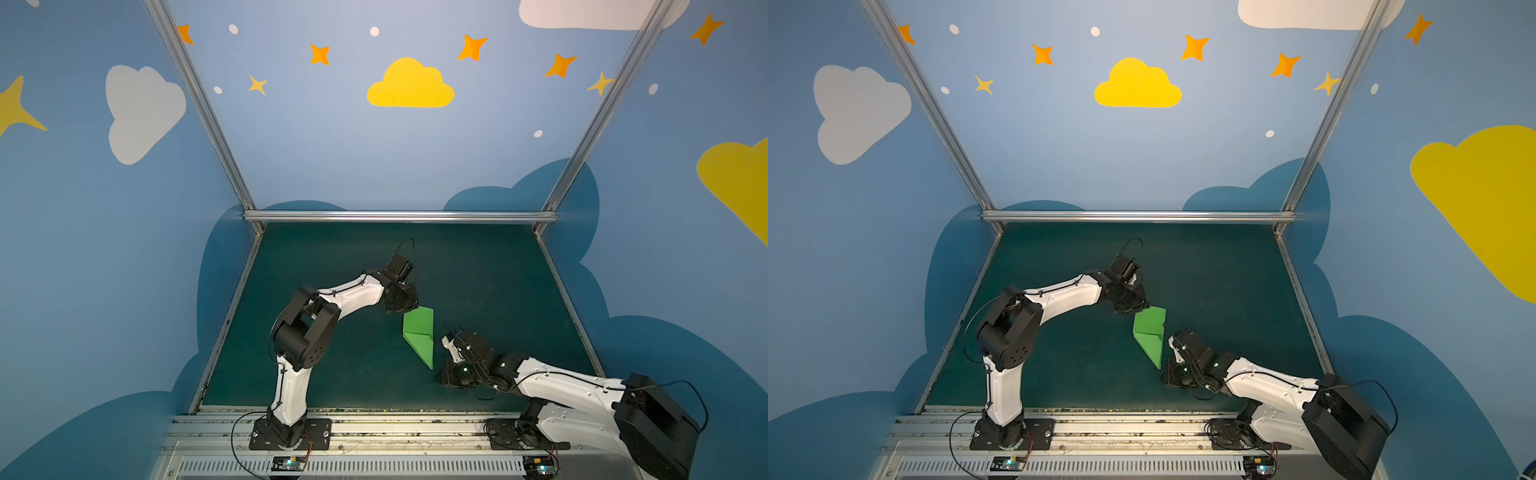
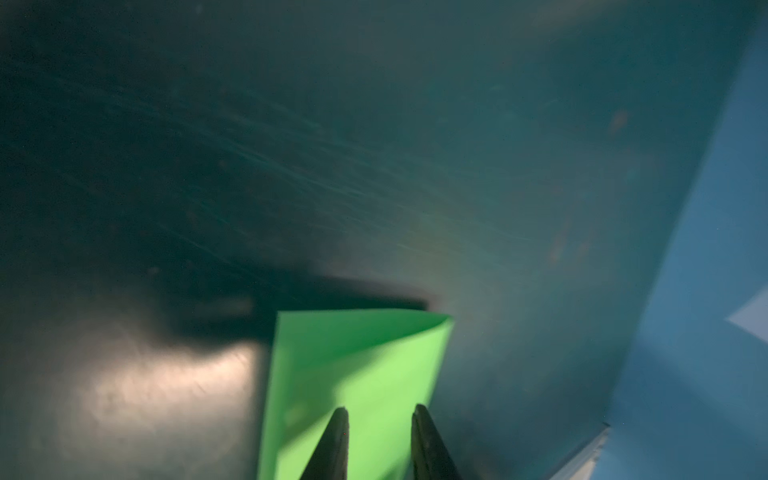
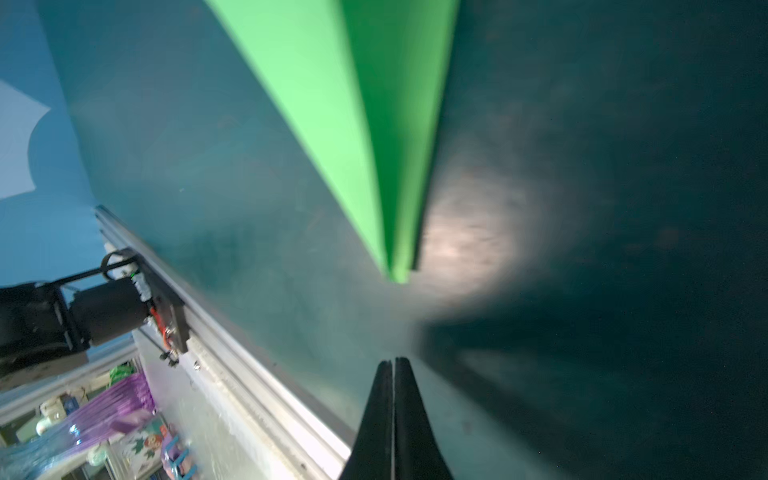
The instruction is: Fold a paper plane with a square sheet of paper (fold left side to right side)
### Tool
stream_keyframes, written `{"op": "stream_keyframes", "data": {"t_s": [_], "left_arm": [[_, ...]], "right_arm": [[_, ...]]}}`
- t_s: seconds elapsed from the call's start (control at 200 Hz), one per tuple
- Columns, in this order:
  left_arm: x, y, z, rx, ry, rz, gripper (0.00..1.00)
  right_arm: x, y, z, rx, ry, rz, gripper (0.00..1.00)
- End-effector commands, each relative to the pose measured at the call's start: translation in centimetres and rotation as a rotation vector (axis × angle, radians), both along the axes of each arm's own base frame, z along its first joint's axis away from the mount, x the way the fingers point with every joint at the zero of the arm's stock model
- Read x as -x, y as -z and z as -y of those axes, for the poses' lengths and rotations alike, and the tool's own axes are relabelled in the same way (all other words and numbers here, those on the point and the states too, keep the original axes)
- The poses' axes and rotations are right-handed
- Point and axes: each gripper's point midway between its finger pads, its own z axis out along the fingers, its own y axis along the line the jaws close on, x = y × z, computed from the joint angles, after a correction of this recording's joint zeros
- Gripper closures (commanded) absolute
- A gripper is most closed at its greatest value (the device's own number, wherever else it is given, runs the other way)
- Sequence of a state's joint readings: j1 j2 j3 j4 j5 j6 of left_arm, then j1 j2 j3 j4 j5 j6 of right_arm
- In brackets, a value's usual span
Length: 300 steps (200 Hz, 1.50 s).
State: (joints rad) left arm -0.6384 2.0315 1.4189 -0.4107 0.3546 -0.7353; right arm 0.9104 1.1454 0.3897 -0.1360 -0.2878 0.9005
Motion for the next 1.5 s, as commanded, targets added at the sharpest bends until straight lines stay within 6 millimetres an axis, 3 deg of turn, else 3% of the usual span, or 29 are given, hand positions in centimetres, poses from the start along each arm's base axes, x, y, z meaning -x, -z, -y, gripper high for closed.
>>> {"op": "stream_keyframes", "data": {"t_s": [0.0, 0.23, 0.44, 0.686, 0.846, 0.996, 1.121, 1.341, 1.497], "left_arm": [[1.2, 1.1, -0.2, -0.044, 0.093, -0.048, 0.73], [2.4, 3.7, -2.0, -0.106, 0.064, -0.092, 0.75], [4.5, 4.5, -4.2, -0.124, -0.022, -0.126, 0.75], [7.3, 3.7, -4.8, -0.077, -0.116, -0.141, 0.76], [7.3, 1.2, -4.8, -0.062, -0.119, -0.073, 0.76], [7.2, -2.5, -3.4, -0.020, -0.059, 0.018, 0.78], [7.9, -4.5, -0.6, 0.052, 0.031, 0.053, 0.93], [9.2, -4.3, 4.0, 0.101, 0.150, 0.048, 0.96], [8.8, -3.0, 4.9, 0.087, 0.158, 0.039, 0.96]], "right_arm": [[-0.2, -0.3, -1.2, 0.004, -0.005, 0.015, 1.00], [-2.3, 0.8, -2.3, 0.053, 0.003, 0.055, 1.00], [-4.5, 1.7, -0.1, 0.099, 0.064, 0.057, 1.00], [-7.4, 2.7, 3.1, 0.187, 0.117, 0.060, 1.00], [-8.8, 2.5, 4.6, 0.193, 0.132, 0.056, 1.00], [-8.6, 0.4, 4.7, 0.122, 0.129, 0.050, 1.00], [-8.0, -1.8, 4.8, 0.060, 0.163, 0.066, 1.00], [-8.9, -3.2, 4.1, 0.006, 0.210, 0.073, 1.00], [-10.6, -3.5, 2.9, -0.002, 0.204, 0.077, 1.00]]}}
